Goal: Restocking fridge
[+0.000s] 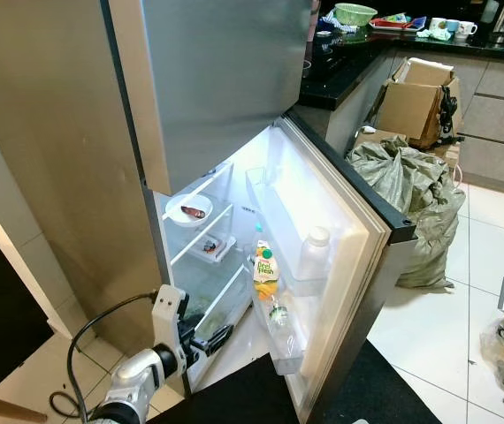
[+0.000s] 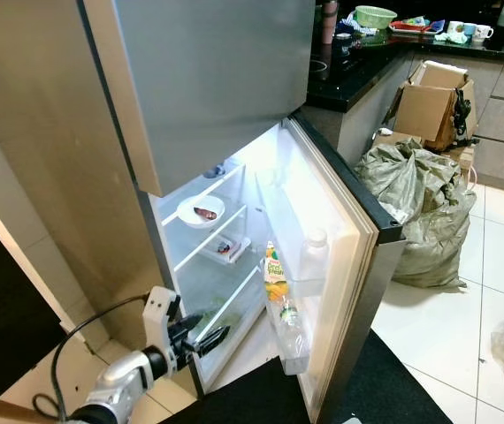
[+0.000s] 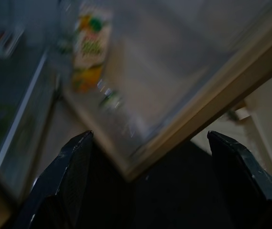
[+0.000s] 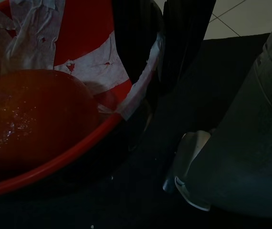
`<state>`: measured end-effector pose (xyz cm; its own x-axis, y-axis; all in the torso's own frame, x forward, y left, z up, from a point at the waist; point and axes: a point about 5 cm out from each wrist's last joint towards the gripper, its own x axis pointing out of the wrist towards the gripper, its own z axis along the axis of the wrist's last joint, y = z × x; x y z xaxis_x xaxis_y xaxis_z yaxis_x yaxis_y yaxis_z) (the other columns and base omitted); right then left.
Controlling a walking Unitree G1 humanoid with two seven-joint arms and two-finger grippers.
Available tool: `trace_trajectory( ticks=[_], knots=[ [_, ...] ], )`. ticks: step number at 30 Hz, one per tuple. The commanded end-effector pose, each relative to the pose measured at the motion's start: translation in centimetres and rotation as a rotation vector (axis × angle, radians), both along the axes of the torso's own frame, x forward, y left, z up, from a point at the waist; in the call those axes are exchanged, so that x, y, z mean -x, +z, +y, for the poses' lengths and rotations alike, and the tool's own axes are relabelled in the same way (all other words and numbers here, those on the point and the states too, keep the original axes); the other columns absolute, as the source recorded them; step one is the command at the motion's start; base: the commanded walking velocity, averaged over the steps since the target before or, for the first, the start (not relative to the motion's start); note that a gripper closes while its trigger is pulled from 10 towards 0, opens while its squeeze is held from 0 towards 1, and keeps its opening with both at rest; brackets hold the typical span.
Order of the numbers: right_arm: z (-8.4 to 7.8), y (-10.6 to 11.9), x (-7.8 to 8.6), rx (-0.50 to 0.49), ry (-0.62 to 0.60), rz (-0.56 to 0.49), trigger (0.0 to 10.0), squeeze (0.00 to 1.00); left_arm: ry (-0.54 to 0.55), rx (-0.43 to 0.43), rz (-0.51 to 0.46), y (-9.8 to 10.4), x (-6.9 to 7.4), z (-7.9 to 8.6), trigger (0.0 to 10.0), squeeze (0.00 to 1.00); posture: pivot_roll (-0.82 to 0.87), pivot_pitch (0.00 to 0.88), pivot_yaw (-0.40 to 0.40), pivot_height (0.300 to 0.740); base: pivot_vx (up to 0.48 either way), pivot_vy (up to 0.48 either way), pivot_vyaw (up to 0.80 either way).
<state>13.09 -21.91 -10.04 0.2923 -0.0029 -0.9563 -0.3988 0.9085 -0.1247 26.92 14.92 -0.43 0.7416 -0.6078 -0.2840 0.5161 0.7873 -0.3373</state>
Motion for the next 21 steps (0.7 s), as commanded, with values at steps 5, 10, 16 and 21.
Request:
trace_trajectory(
  ticks=[5,10,16,21],
  knots=[
    [0.6,0.3,-1.0,0.004,0.080,-0.046,10.0,0.00,0.068,-0.082,0.111,-2.1,2.0,2.0,10.0,0.00,-0.05,0.000,0.003,0.740,0.000,0.000,0.00],
    [1.2,0.7,-2.3,-0.002,0.164,-0.095,10.0,0.00,0.103,-0.134,0.201,-3.6,3.8,2.9,10.0,0.00,-0.04,0.000,0.002,0.740,0.000,0.000,0.00],
    [2.8,1.6,-4.6,-0.010,0.357,-0.159,10.0,0.00,0.142,-0.185,0.327,-5.6,6.7,3.8,10.0,0.00,-0.04,0.000,0.003,0.740,0.000,0.000,0.00],
    [3.7,2.1,-5.9,-0.013,0.460,-0.192,10.0,0.00,0.153,-0.198,0.369,-6.3,7.8,3.9,10.0,0.00,-0.04,0.000,0.001,0.740,0.000,0.000,0.00]
  ],
)
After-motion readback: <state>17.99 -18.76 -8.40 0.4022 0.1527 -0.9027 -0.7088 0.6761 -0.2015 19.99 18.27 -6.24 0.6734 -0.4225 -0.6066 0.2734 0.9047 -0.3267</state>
